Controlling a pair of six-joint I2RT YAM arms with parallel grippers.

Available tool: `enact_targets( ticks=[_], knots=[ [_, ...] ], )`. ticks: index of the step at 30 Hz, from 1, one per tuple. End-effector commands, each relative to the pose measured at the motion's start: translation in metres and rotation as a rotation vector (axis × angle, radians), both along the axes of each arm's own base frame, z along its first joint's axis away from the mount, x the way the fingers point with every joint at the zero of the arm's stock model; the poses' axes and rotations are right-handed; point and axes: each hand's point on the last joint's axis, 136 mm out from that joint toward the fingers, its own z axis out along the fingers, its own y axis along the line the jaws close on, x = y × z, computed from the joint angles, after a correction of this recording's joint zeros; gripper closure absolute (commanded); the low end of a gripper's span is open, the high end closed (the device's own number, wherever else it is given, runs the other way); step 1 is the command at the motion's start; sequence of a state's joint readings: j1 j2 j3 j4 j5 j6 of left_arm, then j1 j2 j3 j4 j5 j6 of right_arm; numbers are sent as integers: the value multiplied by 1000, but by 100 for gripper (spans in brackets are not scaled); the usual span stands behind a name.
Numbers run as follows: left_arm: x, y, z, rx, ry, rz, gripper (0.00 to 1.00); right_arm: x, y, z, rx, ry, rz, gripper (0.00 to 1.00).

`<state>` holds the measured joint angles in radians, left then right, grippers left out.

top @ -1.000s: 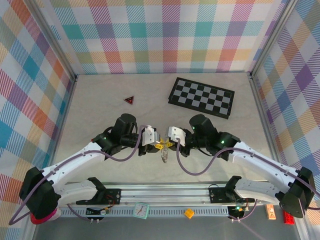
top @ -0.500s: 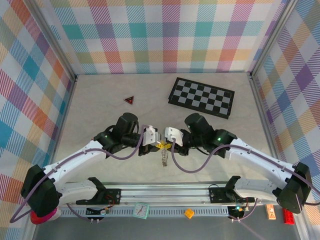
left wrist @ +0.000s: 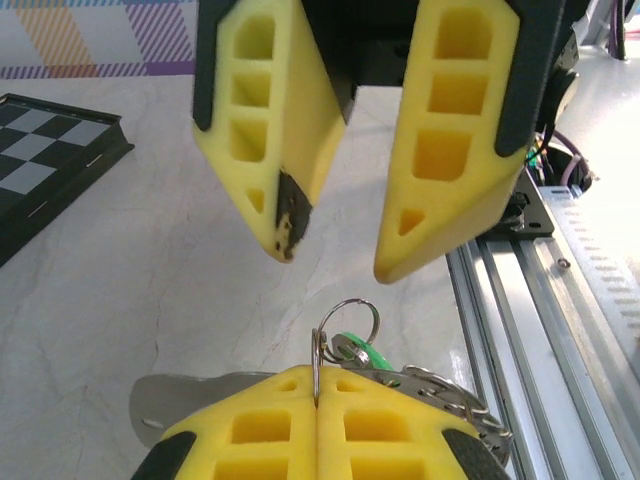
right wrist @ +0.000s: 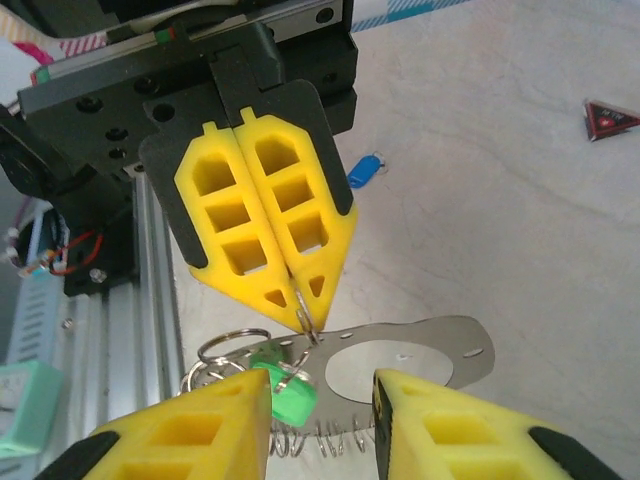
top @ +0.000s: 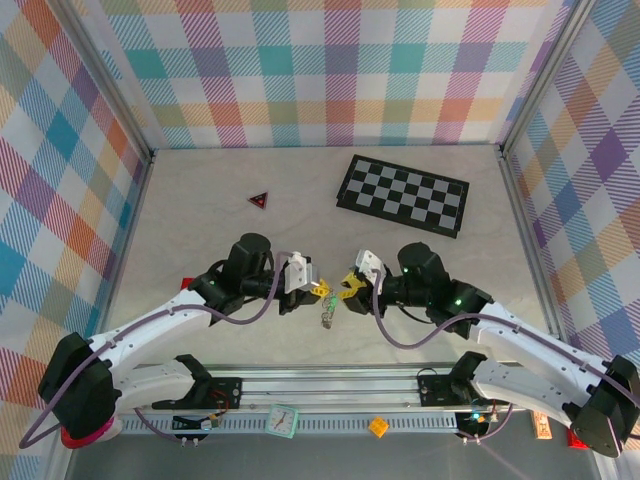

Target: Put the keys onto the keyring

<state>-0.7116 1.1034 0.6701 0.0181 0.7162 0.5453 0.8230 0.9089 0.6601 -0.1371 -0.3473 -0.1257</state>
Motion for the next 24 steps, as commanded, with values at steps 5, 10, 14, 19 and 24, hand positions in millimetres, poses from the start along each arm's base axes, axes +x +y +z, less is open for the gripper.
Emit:
enact_targets(
  ticks=[5, 10, 14, 19, 24],
  knots=[
    [5, -5, 20, -67, -50, 24, 100, 3, 10, 11, 102, 107, -38, 72],
    [8, -5, 19, -65, -51, 42, 100, 7, 10, 4, 88, 150, -70, 79],
    [7, -6, 19, -69, -55, 42, 100, 7, 8, 1, 80, 163, -84, 86],
    [7, -6, 21, -77, -63, 39, 100, 7, 6, 2, 72, 156, -90, 88],
    [7, -7, 24, -83, -66, 36, 100, 7, 7, 4, 80, 164, -87, 84]
  ],
)
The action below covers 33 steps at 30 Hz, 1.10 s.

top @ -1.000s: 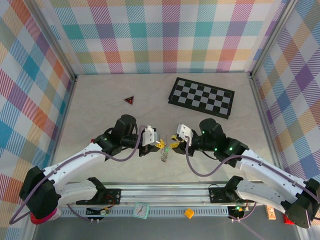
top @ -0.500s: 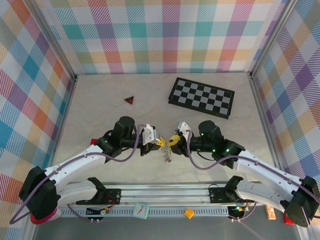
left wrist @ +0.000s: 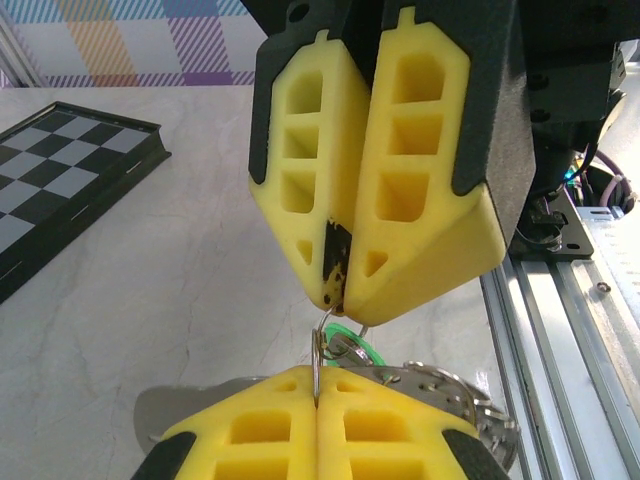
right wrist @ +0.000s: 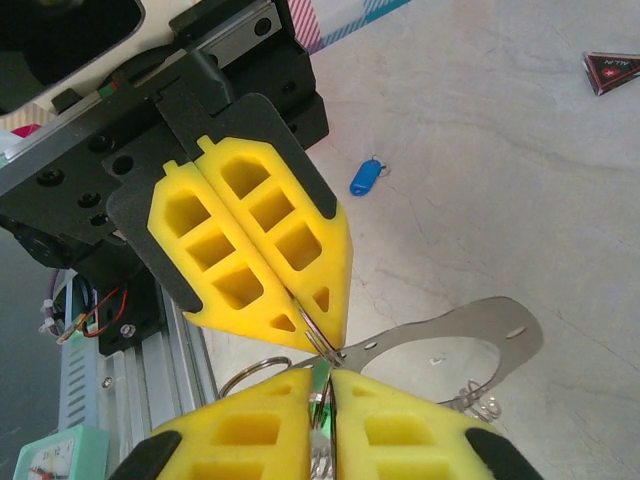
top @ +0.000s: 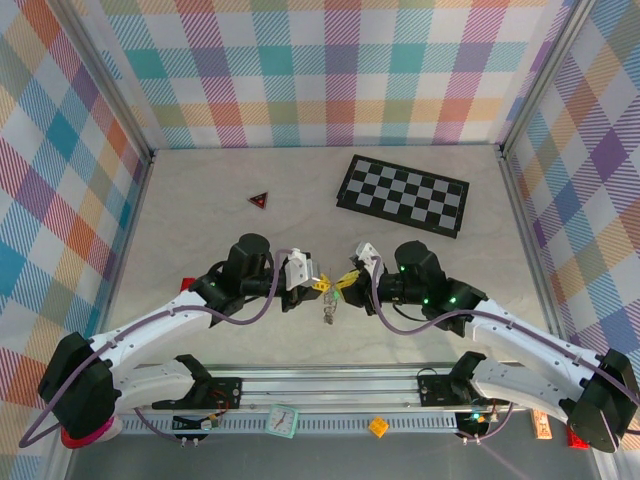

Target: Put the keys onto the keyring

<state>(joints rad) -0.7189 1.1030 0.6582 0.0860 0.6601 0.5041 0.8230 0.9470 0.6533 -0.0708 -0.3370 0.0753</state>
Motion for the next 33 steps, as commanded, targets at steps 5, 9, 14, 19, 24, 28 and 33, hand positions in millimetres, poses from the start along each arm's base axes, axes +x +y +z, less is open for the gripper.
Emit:
enact_targets(
  ticks=[5, 9, 14, 19, 24, 28, 33],
  knots=[
    [-4, -6, 22, -69, -50, -29, 100, -2, 1, 6, 19, 0, 5, 90],
    [-4, -6, 25, -79, -57, -32, 100, -1, -2, 6, 12, -10, -2, 98],
    [-9, -8, 30, -102, -65, -60, 100, 5, -11, 5, -9, -51, -53, 100],
    [-15, -10, 40, -160, -84, -102, 100, 4, -8, -3, -13, -29, -38, 100],
    [-18, -12, 45, -191, -80, -125, 100, -1, -2, -5, 5, -5, 4, 100],
    [-16, -11, 42, -187, -74, -101, 100, 2, -8, 2, 27, -52, -30, 86],
    [-18, -10, 36, -192, -63, -97, 100, -6, -14, 13, 57, -212, 25, 75]
  ],
)
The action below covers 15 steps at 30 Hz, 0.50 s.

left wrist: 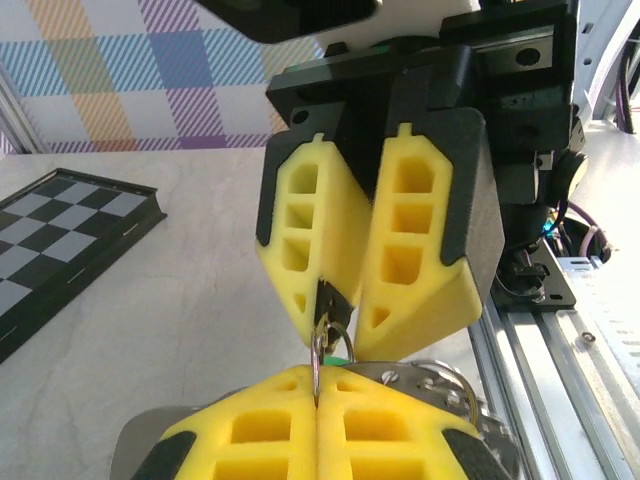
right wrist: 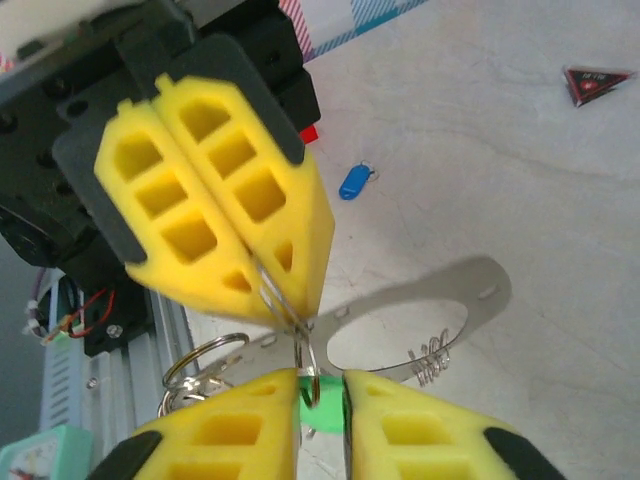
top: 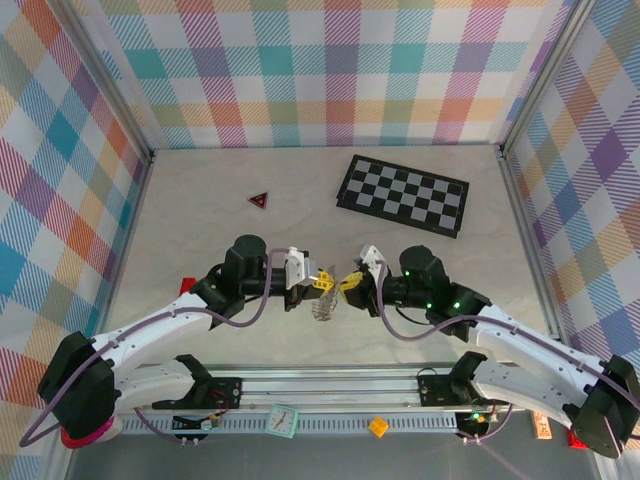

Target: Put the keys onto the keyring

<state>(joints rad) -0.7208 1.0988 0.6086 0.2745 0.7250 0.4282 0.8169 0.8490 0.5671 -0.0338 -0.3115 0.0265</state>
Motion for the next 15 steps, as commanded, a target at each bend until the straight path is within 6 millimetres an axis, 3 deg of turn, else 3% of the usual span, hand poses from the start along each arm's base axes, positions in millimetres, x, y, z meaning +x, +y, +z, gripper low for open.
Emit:
enact_targets(
  ticks=[1, 8, 15],
  knots=[
    [-12, -3, 17, -69, -41, -59, 100, -2, -1, 17, 36, -156, 49, 74],
    [-16, -7, 14, -65, -17, -99, 100, -8, 2, 27, 19, -328, 135, 72],
    [-18, -9, 14, -65, -5, -122, 100, -4, 9, 26, 4, -339, 163, 75]
  ],
)
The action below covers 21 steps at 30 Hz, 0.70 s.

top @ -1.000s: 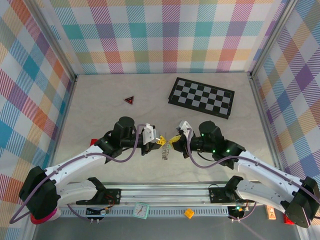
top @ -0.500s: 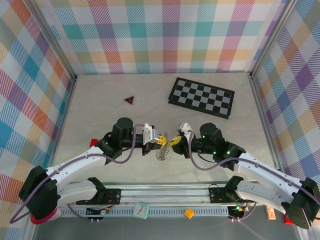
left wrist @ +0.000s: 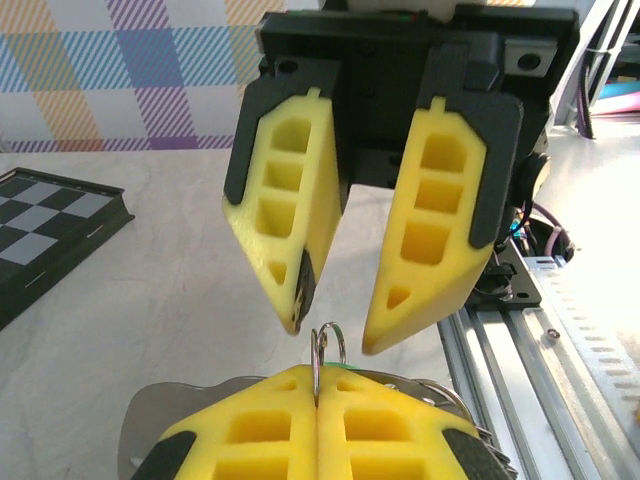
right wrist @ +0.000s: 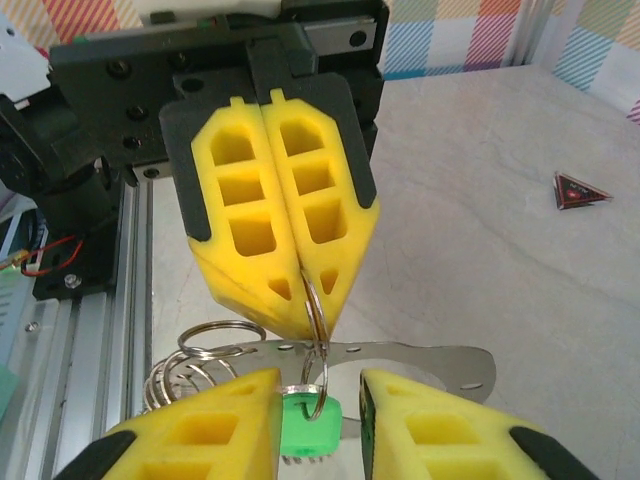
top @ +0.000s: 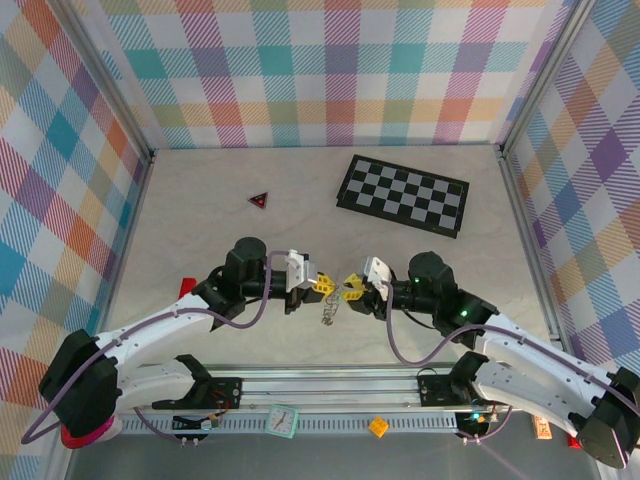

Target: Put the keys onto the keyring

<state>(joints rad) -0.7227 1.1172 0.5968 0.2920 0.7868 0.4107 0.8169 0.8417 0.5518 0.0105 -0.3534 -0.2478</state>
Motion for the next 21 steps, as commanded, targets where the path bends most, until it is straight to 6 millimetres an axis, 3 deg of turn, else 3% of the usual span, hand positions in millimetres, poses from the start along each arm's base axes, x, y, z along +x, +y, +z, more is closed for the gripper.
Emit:
enact_targets(
  ticks=[1, 21],
  knots=[
    [-9, -6, 19, -61, -41, -70, 100, 2, 7, 20, 43, -73, 38, 76],
    [-15, -8, 15, -74, -7, -109, 100, 2, 17, 23, 67, -66, 82, 87]
  ],
)
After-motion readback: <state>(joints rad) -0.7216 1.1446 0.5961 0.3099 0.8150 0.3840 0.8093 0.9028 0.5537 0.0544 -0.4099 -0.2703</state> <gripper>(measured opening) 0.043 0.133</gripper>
